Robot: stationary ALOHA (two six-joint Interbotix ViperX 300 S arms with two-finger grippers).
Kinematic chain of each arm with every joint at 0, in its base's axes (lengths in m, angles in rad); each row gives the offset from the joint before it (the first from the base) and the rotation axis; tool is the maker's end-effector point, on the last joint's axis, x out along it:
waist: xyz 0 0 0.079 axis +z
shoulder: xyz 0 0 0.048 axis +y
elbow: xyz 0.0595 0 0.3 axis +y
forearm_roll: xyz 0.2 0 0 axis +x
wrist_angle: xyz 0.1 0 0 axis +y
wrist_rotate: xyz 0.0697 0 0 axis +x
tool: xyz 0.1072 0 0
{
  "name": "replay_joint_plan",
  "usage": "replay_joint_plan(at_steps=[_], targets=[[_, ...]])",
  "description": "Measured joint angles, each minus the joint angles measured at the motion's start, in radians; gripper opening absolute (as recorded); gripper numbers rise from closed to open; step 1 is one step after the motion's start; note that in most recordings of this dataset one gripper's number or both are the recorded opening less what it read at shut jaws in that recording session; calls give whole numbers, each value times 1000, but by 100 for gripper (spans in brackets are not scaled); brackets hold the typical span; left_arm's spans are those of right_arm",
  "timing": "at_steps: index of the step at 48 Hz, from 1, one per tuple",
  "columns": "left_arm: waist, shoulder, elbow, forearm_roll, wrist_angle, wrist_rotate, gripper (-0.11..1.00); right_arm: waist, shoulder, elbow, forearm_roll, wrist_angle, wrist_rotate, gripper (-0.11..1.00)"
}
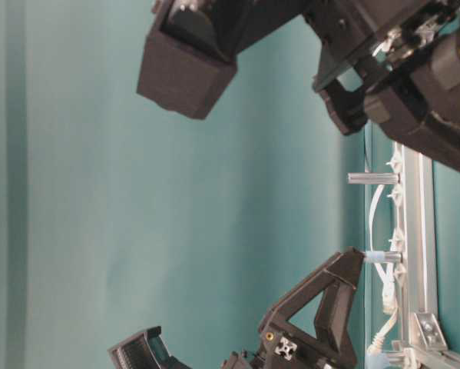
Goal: Insert the wire through the string loop located on the left side.
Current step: 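Lift the cable and carry it toward the zip-tie loop on the frame, then move the open left gripper down to the frame's lower-left side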
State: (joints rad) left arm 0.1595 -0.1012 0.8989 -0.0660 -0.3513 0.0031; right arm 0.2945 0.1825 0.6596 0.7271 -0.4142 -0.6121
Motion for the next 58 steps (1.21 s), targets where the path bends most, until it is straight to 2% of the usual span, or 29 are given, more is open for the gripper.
replay_joint_plan(at_steps=[16,58], targets=[[-2,-17,0,-2,14,0,74,-8,0,2,-17,2,-2,4],[-18,-51,0,0,77,0,74,-9,0,2,-17,0,-3,4]])
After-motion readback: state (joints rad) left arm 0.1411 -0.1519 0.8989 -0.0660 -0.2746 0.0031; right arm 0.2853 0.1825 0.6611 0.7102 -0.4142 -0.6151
